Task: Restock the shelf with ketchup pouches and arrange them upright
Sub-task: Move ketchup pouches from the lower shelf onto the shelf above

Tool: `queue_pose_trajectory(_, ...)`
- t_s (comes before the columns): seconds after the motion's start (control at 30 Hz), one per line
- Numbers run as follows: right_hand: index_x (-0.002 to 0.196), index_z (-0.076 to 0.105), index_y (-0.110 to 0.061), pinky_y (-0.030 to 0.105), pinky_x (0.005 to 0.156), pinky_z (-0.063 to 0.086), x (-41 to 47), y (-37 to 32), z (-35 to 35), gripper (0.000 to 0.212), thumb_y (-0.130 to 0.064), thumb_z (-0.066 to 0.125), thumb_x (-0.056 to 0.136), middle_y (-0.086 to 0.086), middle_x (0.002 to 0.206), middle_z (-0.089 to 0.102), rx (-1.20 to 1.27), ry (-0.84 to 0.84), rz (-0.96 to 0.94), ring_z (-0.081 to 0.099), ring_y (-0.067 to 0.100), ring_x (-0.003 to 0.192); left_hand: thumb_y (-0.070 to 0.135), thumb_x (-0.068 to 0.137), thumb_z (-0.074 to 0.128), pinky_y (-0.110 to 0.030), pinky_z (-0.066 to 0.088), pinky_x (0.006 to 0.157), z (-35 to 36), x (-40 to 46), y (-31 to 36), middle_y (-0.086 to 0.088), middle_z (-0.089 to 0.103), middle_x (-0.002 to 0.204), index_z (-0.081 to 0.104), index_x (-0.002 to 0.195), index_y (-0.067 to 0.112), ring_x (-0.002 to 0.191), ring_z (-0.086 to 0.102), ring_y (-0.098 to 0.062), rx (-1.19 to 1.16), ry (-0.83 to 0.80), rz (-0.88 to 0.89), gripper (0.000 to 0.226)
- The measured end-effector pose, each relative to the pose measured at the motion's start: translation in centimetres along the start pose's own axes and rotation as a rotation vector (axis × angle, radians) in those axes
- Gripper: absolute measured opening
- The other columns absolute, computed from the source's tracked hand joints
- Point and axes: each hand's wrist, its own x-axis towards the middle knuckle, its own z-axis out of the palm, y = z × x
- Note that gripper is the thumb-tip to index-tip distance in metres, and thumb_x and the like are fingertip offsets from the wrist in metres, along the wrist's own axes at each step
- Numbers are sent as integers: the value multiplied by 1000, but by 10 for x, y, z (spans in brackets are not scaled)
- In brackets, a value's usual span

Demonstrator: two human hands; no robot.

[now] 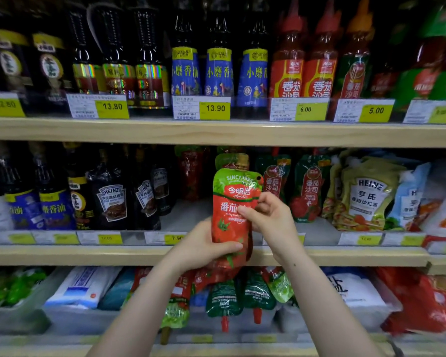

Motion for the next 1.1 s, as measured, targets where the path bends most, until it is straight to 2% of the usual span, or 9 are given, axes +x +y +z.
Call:
queue_pose_trajectory(0.1,89,65,-18,18,57,52,1,-8,-6,5,-22,63,85,-6,78,74,46,-41,49,69,6,73,27,75,77,-22,53,76,-3,-2,1,11,73,98,62,100,30,91,69,-9,-32,-138,-54,29)
queue_pose_trajectory(0.2,84,69,-12,23,59,56,2,-11,-13,21,-31,60,87,0,74,74,-60,-63,97,69,11,69,24,76,76,-27,53,84,-2,-5,1,5,72,106,62,107,25,99,67,-14,-7,-316,-131,34)
queue_pose_trajectory(0.37,87,67,-10,23,58,55,3,-7,-21,24,-33,61,86,1,74,74,-21,-29,229,71,13,71,20,75,78,-25,53,83,5,-2,2,8,72,104,60,107,26,98,67,-11,-16,-358,-192,37)
queue_pose_trajectory(0.6,97,67,-20,17,65,54,8,-8,-24,17,-31,58,88,-7,88,75,90,-58,88,69,8,86,33,63,84,-21,56,70,-9,8,8,20,67,93,57,92,41,85,64,5,369,82,59,40)
queue_pose_trajectory(0.7,107,64,-25,5,68,46,10,-3,-30,22,-34,55,89,-23,89,69,-212,-73,-35,63,-8,88,29,66,83,-10,49,74,-21,13,6,22,66,97,58,101,39,87,62,10,339,223,125,44)
queue_pose_trajectory(0.83,117,61,-20,6,72,38,14,23,-44,35,-41,48,92,-22,97,59,-581,27,-42,53,-3,94,29,67,83,-1,43,71,-30,23,4,33,64,88,57,97,46,88,60,14,352,250,194,43)
queue_pose_trajectory(0.9,116,61,-20,17,79,43,14,34,-47,35,-42,46,93,-13,100,62,-649,15,-34,55,5,97,28,68,82,1,41,72,-35,28,0,35,61,89,54,103,47,89,58,18,377,291,239,49)
queue_pose_trajectory(0.97,114,61,-23,28,83,46,14,42,-48,35,-44,44,93,-12,97,63,-704,-1,-32,57,9,97,23,69,82,-2,42,75,-43,35,-7,32,61,94,57,111,37,91,57,19,389,342,274,51)
queue_pose_trajectory(1.1,113,62,-22,27,71,44,16,51,-48,34,-44,43,93,-5,95,68,-776,-16,-45,61,12,92,22,73,79,-11,46,82,-61,50,-25,16,63,106,58,120,22,94,58,10,441,318,192,51)
